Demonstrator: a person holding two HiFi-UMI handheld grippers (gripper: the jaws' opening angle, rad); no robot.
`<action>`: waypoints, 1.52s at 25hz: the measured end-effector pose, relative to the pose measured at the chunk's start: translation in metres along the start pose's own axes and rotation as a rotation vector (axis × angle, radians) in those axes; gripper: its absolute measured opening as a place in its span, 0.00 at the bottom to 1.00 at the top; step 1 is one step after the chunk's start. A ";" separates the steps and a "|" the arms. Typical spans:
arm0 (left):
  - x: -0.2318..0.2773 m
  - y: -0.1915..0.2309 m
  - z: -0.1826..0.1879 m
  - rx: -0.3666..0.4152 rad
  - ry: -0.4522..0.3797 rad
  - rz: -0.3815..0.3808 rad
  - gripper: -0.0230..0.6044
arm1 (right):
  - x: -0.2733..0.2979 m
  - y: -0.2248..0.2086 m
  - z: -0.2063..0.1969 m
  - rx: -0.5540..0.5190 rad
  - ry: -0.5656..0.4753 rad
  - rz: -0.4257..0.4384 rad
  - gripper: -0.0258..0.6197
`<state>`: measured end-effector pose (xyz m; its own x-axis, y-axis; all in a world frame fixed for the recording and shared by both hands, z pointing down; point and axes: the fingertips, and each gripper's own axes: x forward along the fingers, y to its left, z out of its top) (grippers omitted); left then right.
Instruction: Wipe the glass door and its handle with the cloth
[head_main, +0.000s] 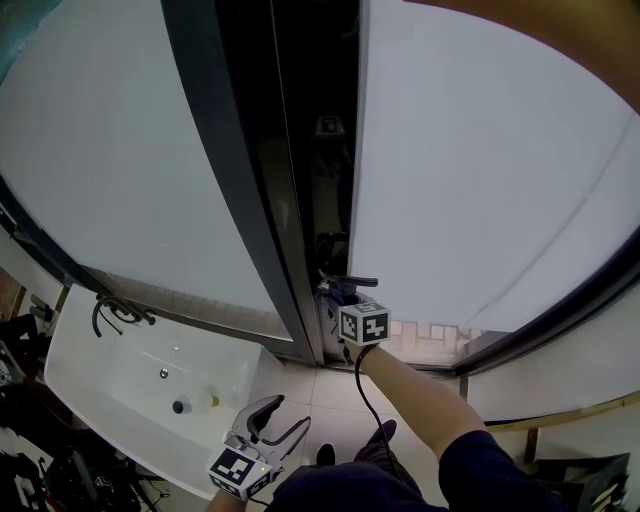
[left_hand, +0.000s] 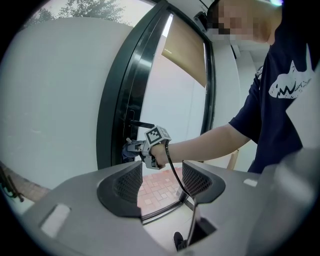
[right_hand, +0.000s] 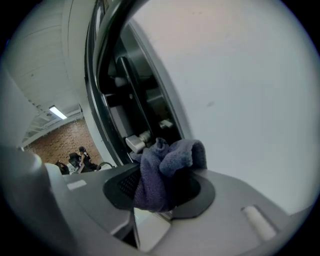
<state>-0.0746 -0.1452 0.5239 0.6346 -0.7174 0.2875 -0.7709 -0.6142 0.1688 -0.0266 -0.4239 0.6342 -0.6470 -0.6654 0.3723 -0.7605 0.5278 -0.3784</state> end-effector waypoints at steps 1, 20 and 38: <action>0.001 0.002 0.000 0.000 0.011 0.007 0.43 | 0.002 0.000 -0.001 -0.011 0.023 -0.007 0.26; 0.000 -0.008 -0.014 0.018 0.002 -0.003 0.43 | 0.000 0.000 -0.020 0.029 0.046 0.027 0.26; -0.005 -0.013 -0.002 0.021 -0.029 0.012 0.43 | 0.018 -0.008 -0.029 -0.078 0.140 -0.020 0.26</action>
<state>-0.0678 -0.1335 0.5227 0.6266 -0.7341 0.2618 -0.7775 -0.6119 0.1451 -0.0337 -0.4249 0.6681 -0.6291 -0.5987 0.4957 -0.7716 0.5583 -0.3049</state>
